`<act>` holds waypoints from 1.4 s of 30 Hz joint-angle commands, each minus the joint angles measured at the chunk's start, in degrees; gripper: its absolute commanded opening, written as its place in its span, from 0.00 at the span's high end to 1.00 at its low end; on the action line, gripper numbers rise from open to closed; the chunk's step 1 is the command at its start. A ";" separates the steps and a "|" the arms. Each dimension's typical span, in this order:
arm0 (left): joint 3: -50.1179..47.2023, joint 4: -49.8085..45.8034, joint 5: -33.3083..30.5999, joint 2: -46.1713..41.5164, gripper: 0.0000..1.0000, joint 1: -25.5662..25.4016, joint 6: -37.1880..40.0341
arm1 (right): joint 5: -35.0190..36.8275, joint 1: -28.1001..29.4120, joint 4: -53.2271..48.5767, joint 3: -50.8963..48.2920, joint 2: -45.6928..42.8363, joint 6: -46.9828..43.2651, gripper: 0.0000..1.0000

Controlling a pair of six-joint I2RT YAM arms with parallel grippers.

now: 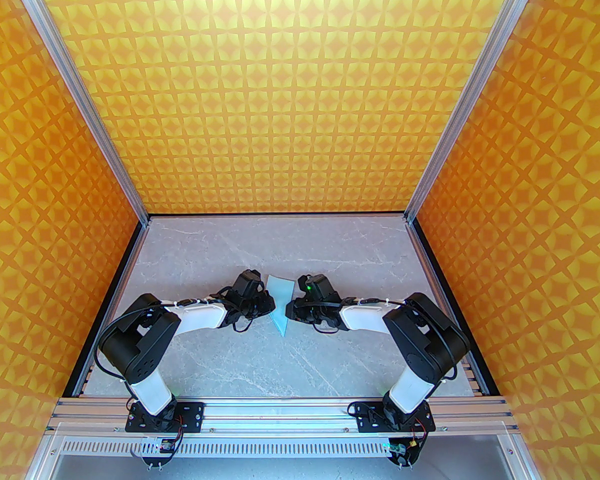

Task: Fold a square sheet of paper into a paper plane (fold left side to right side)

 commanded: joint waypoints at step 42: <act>9.46 -11.81 -7.02 -0.97 0.95 -2.80 10.11 | 1.15 1.18 -3.25 5.07 7.87 2.16 0.93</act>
